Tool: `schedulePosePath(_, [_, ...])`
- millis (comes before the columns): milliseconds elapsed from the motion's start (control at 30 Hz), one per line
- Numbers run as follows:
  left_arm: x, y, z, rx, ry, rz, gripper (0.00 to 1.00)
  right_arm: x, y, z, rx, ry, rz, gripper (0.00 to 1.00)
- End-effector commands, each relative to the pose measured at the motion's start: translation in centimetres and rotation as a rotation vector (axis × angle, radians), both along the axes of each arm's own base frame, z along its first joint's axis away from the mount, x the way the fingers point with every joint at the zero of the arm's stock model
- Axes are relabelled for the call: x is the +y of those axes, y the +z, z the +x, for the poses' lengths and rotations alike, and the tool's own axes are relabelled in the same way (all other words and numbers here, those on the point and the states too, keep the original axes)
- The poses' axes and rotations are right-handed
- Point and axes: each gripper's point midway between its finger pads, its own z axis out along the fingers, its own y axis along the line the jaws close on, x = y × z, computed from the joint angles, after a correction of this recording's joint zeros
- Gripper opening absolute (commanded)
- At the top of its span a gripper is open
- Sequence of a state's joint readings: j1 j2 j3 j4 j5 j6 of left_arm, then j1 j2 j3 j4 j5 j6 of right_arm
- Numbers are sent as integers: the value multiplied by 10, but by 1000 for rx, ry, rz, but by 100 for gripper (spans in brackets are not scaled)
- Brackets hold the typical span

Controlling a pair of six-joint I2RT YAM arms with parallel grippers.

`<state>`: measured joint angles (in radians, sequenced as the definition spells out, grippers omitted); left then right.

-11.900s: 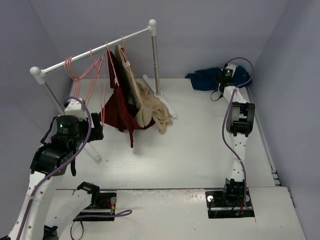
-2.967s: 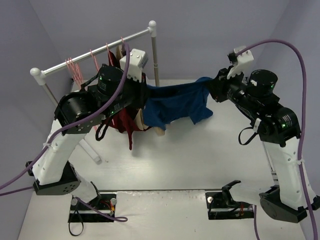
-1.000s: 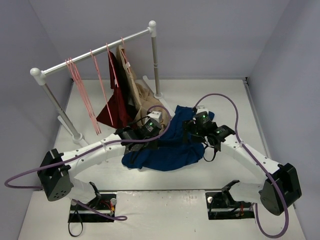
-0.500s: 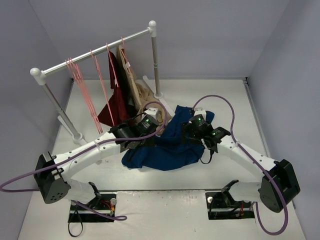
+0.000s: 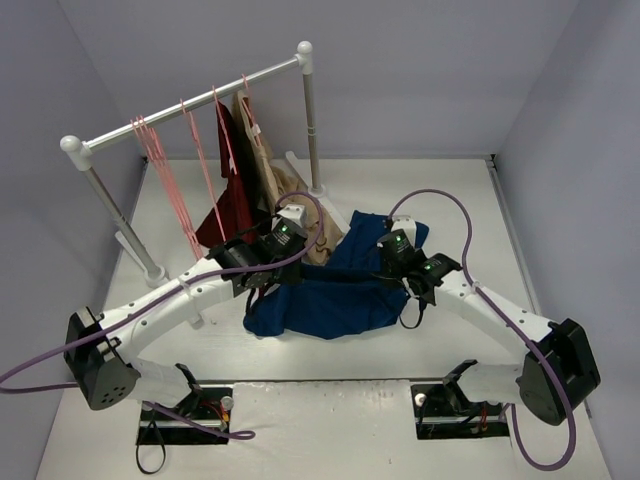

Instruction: Place the t-shirt on the hanger

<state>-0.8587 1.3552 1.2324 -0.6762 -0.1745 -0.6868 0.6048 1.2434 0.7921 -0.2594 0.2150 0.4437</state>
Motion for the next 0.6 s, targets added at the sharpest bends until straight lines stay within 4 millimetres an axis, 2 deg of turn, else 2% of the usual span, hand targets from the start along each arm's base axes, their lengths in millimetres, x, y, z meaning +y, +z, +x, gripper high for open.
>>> schedulePosePath(0, [0,45,13,-90,14,-71,0,-3,47,20,-124,-39,-8,12])
schedulePosePath(100, [-11,71,19,-127,-20,-111,0,2,79,28,-163,-17,5,2])
schedulePosePath(133, [-15,81,20,-141,-39,-125,0,6,95,32,-185,0,8,0])
schedulePosePath(233, [-28,126,22,-207,-98,-197,0,17,167,44,-286,45,31,0])
schedulePosePath(300, [-32,152,20,-244,-124,-233,0,20,200,44,-326,79,17,0])
schedulePosePath(333, [-32,180,18,-288,-142,-260,0,24,239,48,-392,85,47,0])
schedulePosePath(367, [-30,183,16,-293,-148,-247,0,26,243,47,-390,98,30,0])
schedulePosePath(433, [-25,233,9,-385,-164,-288,0,32,294,41,-466,125,53,0])
schedulePosePath(500, [-24,258,-4,-439,-193,-305,0,41,340,28,-545,162,120,0])
schedulePosePath(567, [-20,265,-8,-459,-186,-316,0,48,349,23,-558,186,151,0])
